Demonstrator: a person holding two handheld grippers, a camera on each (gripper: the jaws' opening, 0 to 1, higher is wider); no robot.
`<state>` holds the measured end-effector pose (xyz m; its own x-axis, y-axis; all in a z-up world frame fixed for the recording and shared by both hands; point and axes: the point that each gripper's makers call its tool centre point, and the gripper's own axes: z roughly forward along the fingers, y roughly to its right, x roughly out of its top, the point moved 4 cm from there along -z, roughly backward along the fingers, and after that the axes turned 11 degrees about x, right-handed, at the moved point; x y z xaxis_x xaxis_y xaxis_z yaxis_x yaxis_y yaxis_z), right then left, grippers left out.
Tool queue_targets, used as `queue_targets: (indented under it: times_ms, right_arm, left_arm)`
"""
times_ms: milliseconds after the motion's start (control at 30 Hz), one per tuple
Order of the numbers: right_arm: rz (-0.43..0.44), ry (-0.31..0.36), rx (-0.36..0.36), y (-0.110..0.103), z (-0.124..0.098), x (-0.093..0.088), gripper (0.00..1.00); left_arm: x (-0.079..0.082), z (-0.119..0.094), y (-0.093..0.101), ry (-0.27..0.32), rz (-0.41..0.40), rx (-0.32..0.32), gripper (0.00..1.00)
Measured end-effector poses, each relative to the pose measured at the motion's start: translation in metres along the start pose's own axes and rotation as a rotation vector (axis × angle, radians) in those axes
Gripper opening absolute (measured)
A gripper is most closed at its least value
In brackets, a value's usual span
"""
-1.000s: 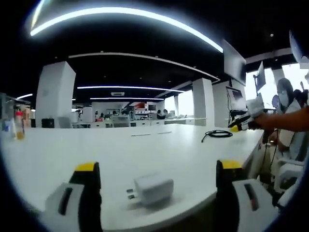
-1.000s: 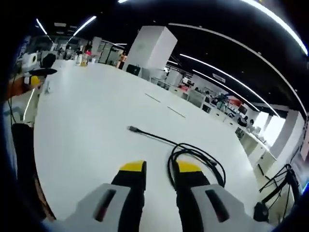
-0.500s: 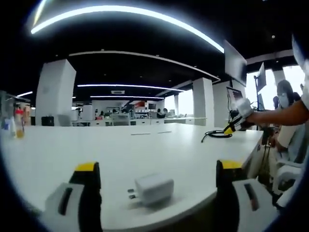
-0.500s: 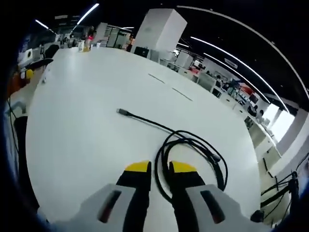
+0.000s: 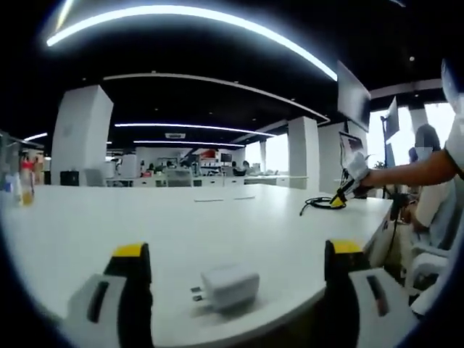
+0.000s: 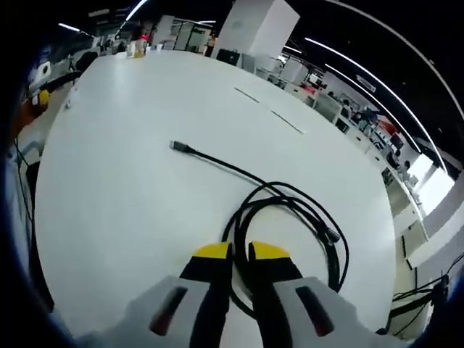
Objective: Plug the desk Type‑C cable into the charger adapter.
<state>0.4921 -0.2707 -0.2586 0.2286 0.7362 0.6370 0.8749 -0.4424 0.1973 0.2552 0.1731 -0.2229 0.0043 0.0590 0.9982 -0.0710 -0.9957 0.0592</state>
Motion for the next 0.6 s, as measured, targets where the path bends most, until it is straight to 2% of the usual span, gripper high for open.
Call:
queue_targets:
  times_ms: [100,300,467,600]
  right_arm:
    - [0.004,-0.019,0.018,-0.0002,0.0031,-0.0033,0.05]
    - [0.004,-0.031,0.04,0.0001,0.0037,-0.0032,0.03]
    - [-0.026,-0.045,0.041,0.0029,0.0044,-0.0029,0.03]
    - [-0.017,-0.038,0.044,0.0049,0.0043,-0.0037,0.03]
  left_arm:
    - [0.0016,0.0,0.001,0.005,-0.046,-0.009,1.0]
    - [0.0011,-0.0016,0.0042,-0.009,-0.011,-0.014,1.0]
    - [-0.0015,-0.0017,0.0019,-0.016,-0.018,-0.007,1.0]
    - [-0.0019,-0.0021,0.0025,-0.016,-0.018,-0.009,1.0]
